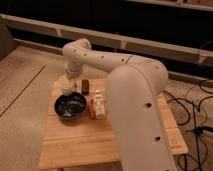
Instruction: Place the ceramic cup in the ceramic bowl
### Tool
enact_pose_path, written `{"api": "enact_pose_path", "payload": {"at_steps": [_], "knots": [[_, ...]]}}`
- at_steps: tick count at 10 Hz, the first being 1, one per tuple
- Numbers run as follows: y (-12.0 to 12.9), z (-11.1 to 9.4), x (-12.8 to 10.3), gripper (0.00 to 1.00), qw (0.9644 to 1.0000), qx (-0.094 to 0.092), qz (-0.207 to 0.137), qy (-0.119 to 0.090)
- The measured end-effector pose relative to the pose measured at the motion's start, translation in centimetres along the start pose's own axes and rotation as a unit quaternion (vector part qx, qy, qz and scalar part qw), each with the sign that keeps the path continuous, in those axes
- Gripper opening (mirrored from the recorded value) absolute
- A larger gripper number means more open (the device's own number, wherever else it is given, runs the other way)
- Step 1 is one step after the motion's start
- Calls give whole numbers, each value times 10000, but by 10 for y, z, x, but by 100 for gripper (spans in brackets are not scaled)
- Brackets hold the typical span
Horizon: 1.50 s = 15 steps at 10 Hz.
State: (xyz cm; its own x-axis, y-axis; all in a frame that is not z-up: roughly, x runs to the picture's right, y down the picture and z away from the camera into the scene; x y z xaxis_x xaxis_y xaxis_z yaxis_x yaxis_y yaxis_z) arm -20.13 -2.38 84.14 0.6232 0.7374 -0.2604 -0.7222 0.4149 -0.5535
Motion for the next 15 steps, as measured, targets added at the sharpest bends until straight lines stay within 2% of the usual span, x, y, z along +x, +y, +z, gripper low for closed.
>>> {"api": "enact_pose_path", "payload": {"at_steps": [1,2,6,7,10,12,15], "knots": [[2,4,5,0,9998,2,-105,139],[2,5,7,0,9997,12,-145,188],[3,6,7,0,9995,28,-208,222],[12,12,8,0,9986,48,-427,301],[57,35,7,0,9919,1,-1131,586],[57,49,12,0,9909,-19,-1106,769],[41,63,20,0,9918,35,-717,1053]]}}
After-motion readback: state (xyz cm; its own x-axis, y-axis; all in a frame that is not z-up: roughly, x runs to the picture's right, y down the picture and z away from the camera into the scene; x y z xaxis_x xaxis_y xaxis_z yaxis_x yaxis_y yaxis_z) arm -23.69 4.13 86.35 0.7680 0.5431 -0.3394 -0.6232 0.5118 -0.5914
